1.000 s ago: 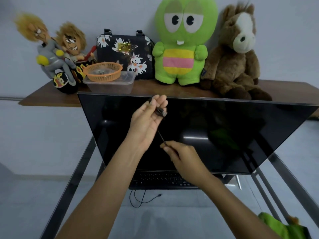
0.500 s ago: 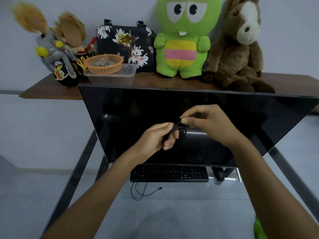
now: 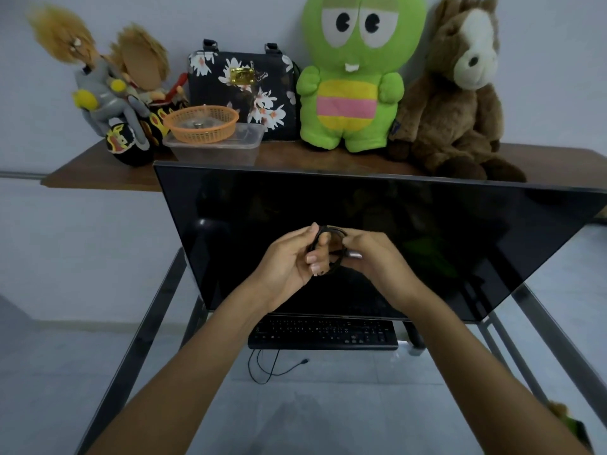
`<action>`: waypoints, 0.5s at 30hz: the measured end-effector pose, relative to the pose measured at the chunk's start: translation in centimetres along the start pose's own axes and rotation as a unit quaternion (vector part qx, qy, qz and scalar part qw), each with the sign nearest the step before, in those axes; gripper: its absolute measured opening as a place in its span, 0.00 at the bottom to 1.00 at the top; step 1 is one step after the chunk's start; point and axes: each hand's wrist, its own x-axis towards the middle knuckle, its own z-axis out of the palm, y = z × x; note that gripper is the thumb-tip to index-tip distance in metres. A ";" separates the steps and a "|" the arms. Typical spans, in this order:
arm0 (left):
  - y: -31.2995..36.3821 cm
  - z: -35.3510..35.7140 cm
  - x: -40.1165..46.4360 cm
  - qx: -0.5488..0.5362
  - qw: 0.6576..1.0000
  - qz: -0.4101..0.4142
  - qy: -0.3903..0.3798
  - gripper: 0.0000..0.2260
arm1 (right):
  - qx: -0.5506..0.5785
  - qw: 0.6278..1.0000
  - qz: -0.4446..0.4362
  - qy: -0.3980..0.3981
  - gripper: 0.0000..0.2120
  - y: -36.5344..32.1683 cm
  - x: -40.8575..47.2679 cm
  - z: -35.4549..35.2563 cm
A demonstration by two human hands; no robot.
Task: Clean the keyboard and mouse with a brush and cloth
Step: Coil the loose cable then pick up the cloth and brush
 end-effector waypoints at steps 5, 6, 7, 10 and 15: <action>-0.1 -0.3 -0.1 0.009 1.000 -0.011 -0.013 0.16 | -0.063 0.998 -0.022 -0.013 0.18 0.1 0.1 0.5; -0.1 -0.5 -0.1 0.011 1.000 -0.011 -0.011 0.16 | -0.074 0.997 -0.023 -0.009 0.17 0.1 0.1 0.5; -0.1 -0.6 -0.2 0.018 1.000 -0.008 -0.008 0.16 | -0.083 0.996 -0.027 -0.005 0.15 0.2 0.1 0.5; 0.2 -0.9 0.1 0.069 0.997 0.010 0.024 0.19 | -0.079 0.996 -0.026 0.032 0.08 0.3 0.2 0.2; -0.1 -0.6 0.9 0.264 0.957 0.071 0.093 0.19 | -0.024 0.998 -0.003 0.060 0.09 0.3 0.4 0.5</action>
